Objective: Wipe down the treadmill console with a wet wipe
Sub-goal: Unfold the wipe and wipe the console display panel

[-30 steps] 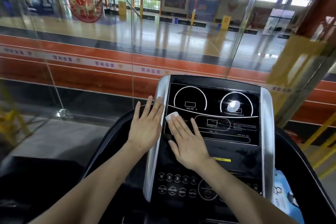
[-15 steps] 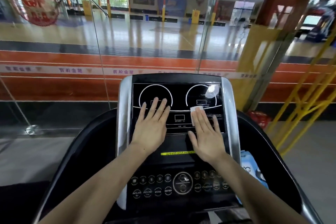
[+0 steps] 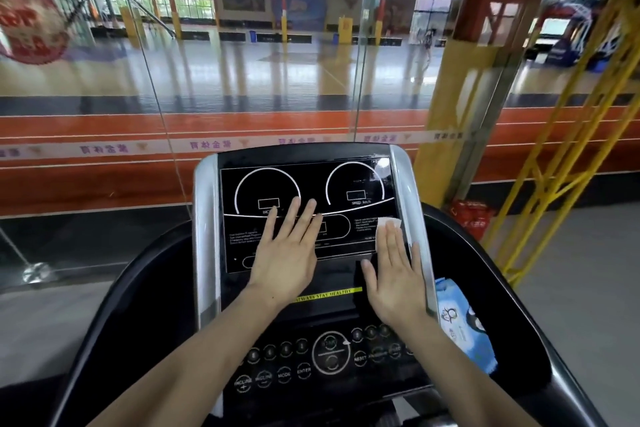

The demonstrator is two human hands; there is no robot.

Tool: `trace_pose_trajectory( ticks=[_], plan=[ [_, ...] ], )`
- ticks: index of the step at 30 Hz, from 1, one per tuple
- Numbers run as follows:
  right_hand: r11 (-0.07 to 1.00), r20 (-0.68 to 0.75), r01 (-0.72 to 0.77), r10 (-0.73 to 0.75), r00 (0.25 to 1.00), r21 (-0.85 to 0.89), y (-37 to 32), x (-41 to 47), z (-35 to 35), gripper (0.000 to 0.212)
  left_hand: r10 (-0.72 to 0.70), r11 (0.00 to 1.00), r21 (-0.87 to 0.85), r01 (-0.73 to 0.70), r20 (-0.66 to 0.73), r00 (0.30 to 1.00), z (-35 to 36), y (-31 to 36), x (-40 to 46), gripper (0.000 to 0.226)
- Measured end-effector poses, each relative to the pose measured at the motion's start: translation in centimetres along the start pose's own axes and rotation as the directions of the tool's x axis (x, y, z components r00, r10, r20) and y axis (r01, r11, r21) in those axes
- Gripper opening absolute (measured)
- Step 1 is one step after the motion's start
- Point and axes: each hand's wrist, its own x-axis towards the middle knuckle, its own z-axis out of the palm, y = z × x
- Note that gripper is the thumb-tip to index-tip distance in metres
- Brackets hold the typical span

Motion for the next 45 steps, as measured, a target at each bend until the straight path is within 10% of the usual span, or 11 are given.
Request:
trace_pose_trajectory(
  ticks=[24, 31, 39, 45],
  plan=[
    [0.843, 0.117, 0.537, -0.536, 0.836, 0.022, -18.8, -0.9, 2.5, 0.068, -0.277, 0.958, 0.085, 0.275, 0.012, 0.961, -0.7, -10.7, -10.9, 0.067],
    [0.729, 0.128, 0.685, -0.678, 0.724, -0.012, -16.4, 0.3, 1.7, 0.068, -0.281, 0.955, 0.101, 0.279, 0.009, 0.96, -0.4, -11.0, -11.2, 0.072],
    [0.764, 0.078, 0.641, -0.637, 0.767, -0.069, -13.1, 1.0, 0.3, 0.066, -0.27, 0.958, 0.101, 0.268, 0.01, 0.963, -1.0, -12.1, -11.3, 0.065],
    [0.533, 0.12, 0.844, -0.835, 0.537, -0.064, -15.6, 3.3, 0.5, 0.061, -0.279, 0.958, 0.082, 0.276, 0.03, 0.96, -0.4, -12.3, -11.4, 0.066]
  ],
)
